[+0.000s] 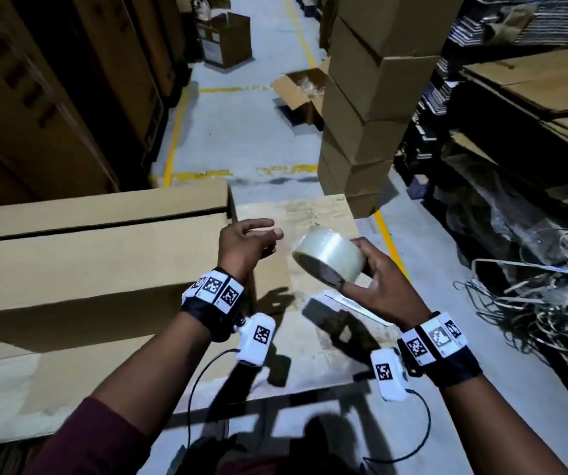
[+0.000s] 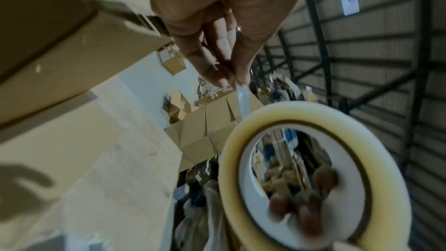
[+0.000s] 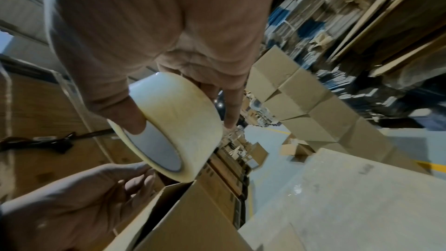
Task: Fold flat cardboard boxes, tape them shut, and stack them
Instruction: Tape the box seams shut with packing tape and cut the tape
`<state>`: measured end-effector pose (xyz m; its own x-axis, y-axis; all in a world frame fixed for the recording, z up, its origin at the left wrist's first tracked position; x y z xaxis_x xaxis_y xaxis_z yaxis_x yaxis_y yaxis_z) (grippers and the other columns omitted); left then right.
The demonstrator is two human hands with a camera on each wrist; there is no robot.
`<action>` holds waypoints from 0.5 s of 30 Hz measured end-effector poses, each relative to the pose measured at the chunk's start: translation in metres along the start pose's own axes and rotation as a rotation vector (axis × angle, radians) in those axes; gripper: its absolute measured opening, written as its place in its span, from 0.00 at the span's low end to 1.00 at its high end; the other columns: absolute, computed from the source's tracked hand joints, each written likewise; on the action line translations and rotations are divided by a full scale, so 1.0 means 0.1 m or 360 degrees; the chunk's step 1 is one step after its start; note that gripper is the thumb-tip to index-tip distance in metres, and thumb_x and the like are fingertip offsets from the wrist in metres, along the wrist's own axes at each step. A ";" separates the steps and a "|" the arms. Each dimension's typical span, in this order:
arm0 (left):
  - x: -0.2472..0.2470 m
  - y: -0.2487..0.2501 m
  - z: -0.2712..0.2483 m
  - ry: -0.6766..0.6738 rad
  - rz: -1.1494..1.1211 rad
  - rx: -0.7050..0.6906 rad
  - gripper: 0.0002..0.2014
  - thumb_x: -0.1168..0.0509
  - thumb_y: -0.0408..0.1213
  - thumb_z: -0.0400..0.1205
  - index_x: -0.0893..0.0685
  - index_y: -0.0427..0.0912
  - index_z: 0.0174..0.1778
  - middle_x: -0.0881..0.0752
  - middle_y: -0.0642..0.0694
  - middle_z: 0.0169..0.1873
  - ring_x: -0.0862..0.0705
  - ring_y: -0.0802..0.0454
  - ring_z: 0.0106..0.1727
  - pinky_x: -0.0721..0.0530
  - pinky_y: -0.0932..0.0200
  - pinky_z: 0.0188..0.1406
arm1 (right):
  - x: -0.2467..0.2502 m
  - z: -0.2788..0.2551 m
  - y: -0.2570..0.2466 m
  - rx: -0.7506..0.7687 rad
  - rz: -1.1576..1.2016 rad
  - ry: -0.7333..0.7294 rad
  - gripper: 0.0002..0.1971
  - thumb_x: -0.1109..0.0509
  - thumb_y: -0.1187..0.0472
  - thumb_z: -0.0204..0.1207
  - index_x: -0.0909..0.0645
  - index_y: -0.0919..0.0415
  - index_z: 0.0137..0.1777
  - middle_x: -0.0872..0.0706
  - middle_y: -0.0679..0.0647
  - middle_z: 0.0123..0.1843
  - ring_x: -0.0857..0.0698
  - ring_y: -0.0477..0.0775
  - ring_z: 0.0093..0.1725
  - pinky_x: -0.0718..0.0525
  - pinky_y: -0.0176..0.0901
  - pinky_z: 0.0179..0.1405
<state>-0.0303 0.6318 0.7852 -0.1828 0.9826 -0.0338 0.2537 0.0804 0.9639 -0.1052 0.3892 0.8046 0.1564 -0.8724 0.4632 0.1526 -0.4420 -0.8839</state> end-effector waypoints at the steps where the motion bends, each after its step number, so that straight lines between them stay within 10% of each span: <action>1: 0.15 0.11 0.04 0.0068 -0.0049 0.0003 0.13 0.21 0.25 0.73 0.12 0.35 0.52 0.09 0.38 0.37 0.11 0.49 0.34 0.10 0.58 0.39 | -0.09 0.07 -0.12 0.0029 -0.0005 -0.0007 0.24 0.20 0.66 0.72 0.24 0.49 0.63 0.16 0.47 0.54 0.13 0.53 0.57 0.14 0.61 0.53; 7: 1.46 0.73 0.32 0.0430 -0.0137 -0.0114 0.22 0.23 0.18 0.71 0.24 0.40 0.51 0.14 0.42 0.22 0.19 0.55 0.17 0.19 0.62 0.16 | -0.76 0.72 -0.95 0.0211 -0.0172 -0.0124 0.23 0.23 0.47 0.67 0.21 0.47 0.61 0.13 0.46 0.53 0.13 0.49 0.52 0.16 0.48 0.44; 15: 3.89 0.85 0.53 0.0893 0.0057 -0.0219 0.18 0.19 0.28 0.71 0.20 0.42 0.47 0.13 0.39 0.33 0.16 0.62 0.21 0.16 0.66 0.26 | -2.33 1.86 -1.86 0.0444 -0.0280 -0.0449 0.27 0.19 0.42 0.65 0.18 0.48 0.64 0.12 0.43 0.58 0.14 0.42 0.58 0.16 0.38 0.53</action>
<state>-0.0293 1.0293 0.8403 -0.6617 0.7418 0.1088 0.1503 -0.0110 0.9886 0.0111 0.7130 0.8730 0.3591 -0.6805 0.6387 0.4527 -0.4715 -0.7569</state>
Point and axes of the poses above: each hand's wrist, its own z-axis towards the middle knuckle, its own x-axis out of the back of the hand, y = z × x, the point moved 5 cm from there along z, towards the middle knuckle
